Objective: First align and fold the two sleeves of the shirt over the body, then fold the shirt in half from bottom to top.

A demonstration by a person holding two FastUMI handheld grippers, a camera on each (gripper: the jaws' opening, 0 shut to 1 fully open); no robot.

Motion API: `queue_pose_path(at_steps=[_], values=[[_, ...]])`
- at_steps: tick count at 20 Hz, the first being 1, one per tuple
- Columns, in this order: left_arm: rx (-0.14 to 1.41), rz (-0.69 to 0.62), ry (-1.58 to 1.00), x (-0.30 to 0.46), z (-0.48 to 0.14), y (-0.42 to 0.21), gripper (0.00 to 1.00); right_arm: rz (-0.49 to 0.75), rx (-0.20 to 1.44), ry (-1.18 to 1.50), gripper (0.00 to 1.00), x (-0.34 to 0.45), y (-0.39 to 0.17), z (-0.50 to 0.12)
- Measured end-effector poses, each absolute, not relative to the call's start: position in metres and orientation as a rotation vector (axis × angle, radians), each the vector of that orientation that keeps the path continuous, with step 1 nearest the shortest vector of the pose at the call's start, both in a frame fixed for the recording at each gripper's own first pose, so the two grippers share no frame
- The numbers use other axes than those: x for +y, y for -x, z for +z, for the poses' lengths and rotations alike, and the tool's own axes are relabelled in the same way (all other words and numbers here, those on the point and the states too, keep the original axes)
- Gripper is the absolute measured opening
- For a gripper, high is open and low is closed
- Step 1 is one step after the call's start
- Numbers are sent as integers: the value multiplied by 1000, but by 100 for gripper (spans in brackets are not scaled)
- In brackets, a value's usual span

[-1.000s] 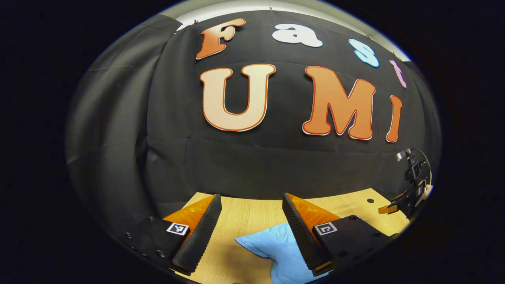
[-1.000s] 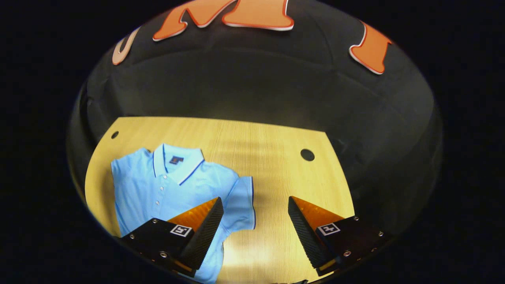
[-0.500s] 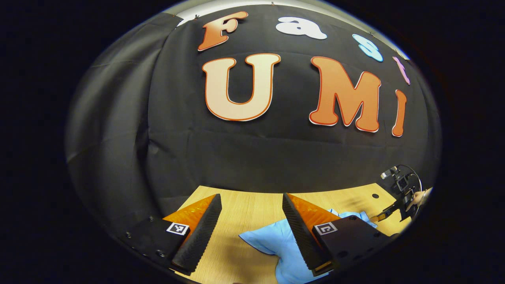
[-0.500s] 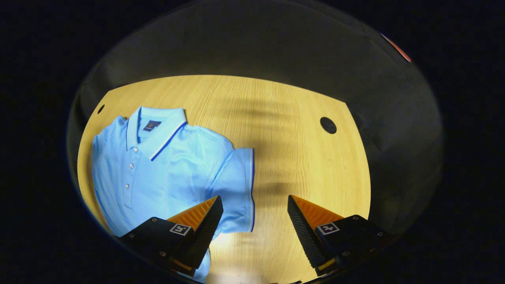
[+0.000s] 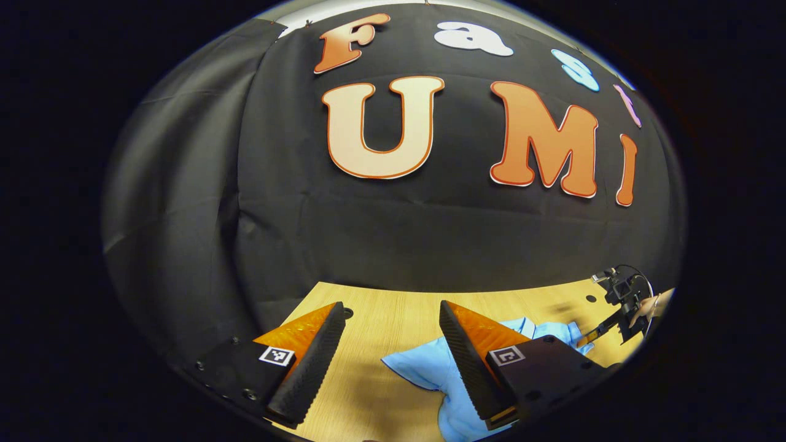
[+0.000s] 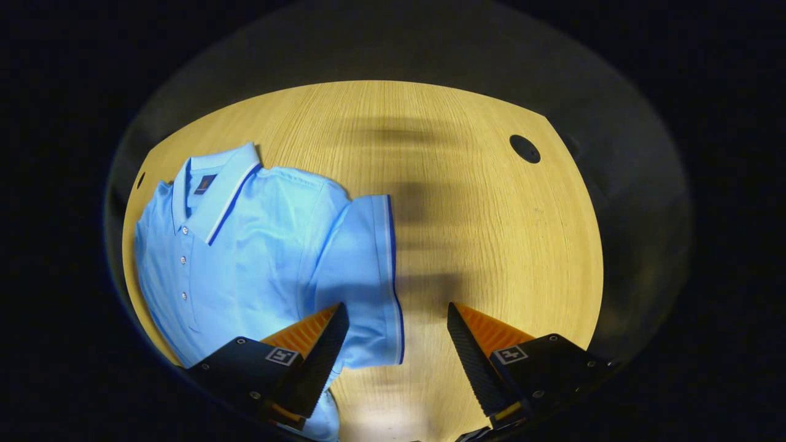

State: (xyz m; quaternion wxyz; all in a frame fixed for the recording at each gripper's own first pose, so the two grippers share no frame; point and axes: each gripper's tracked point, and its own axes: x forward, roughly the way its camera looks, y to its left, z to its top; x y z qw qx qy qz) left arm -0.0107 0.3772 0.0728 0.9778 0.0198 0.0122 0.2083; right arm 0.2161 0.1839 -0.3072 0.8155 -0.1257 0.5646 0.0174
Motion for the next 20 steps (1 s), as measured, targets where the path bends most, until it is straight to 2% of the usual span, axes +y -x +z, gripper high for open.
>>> queue_pose_path(at_steps=[3,5,8,9,11,13,20], values=[[33,426,-34,379,66,13,99,46,1235,194,97,192,-213,-311],[43,426,-25,378,61,14,99,48,1239,161,72,197,-212,-312],[43,439,-25,381,61,17,100,53,1227,151,46,197,-215,-310],[42,444,-23,381,59,18,99,56,1225,146,26,198,-216,-310],[44,454,-20,380,59,21,100,58,1208,138,11,199,-218,-307],[41,465,-21,382,60,27,99,42,1199,142,1,197,-219,-305],[31,475,-25,393,61,42,99,76,1113,147,1,217,-211,-268]])
